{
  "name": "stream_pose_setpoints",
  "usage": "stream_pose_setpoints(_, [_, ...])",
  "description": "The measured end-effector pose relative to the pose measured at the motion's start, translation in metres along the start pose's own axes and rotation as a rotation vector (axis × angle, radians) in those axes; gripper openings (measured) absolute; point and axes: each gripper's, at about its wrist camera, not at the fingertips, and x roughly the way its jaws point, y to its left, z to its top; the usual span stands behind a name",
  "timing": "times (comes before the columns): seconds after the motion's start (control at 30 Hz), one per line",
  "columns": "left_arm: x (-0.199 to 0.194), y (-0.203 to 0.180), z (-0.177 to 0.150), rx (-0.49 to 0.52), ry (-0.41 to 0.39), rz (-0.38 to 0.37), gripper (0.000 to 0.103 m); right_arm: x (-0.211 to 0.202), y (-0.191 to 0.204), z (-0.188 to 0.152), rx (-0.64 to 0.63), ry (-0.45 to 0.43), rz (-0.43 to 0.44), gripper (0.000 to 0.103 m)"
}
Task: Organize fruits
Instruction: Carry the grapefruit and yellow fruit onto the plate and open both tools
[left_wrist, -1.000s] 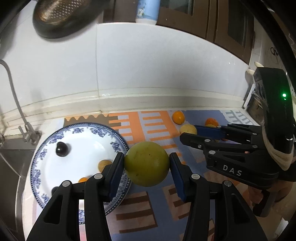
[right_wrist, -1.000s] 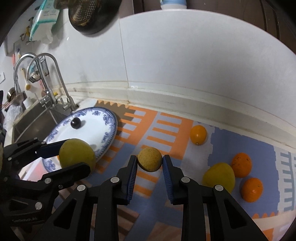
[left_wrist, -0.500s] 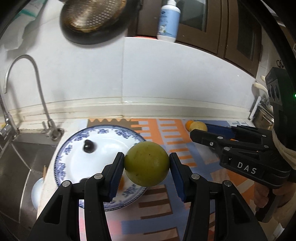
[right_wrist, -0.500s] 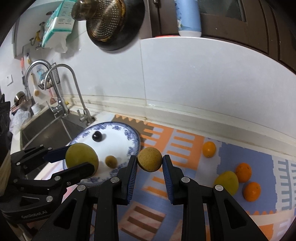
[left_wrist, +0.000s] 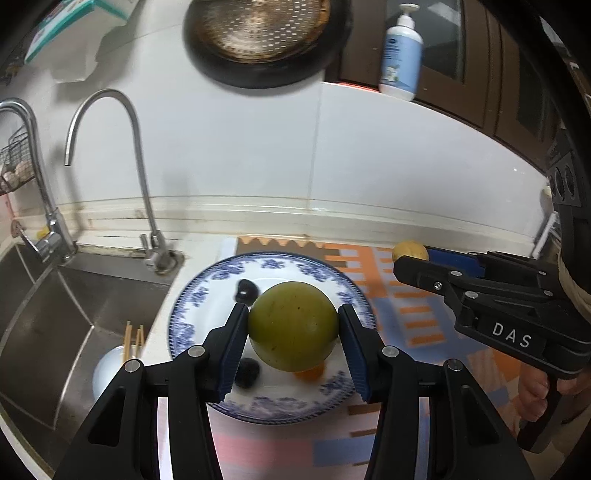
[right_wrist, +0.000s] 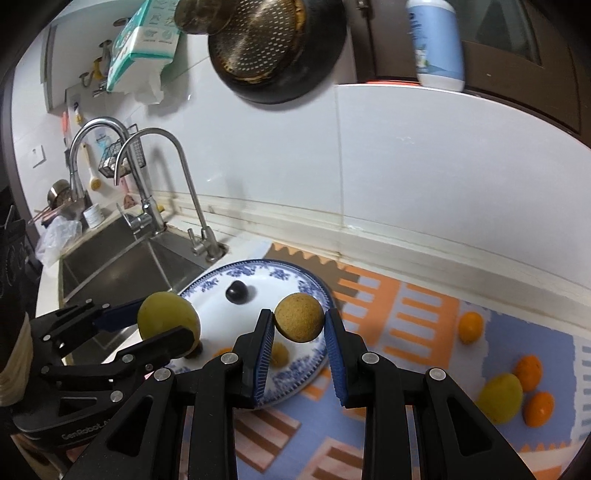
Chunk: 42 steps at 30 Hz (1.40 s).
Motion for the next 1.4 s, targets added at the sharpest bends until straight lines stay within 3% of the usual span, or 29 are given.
stream_pose_setpoints(0.3, [0.013,0.023,0.006,-0.01,0.007,0.054,0.049,0.034,0.013,0.008,-0.015,0.042,0.037,0.029])
stream_pose_setpoints(0.77, [0.066,0.054,0.007,-0.059,0.123,0.067,0.049,0.103,0.013,0.009,-0.012,0.187,0.033,0.029])
stream_pose_setpoints(1.23, [0.089,0.063,0.001,-0.076,0.21,0.07,0.049,0.128,0.009,0.004,0.004,0.257,0.033,0.03])
stream_pose_setpoints(1.3, [0.09,0.063,0.0,-0.079,0.22,0.069,0.049,0.126,0.009,0.005,0.006,0.251,0.031,0.039])
stream_pose_setpoints(1.4, [0.086,0.062,-0.002,-0.081,0.214,0.067,0.052,0.118,0.011,0.006,-0.003,0.229,0.022,0.041])
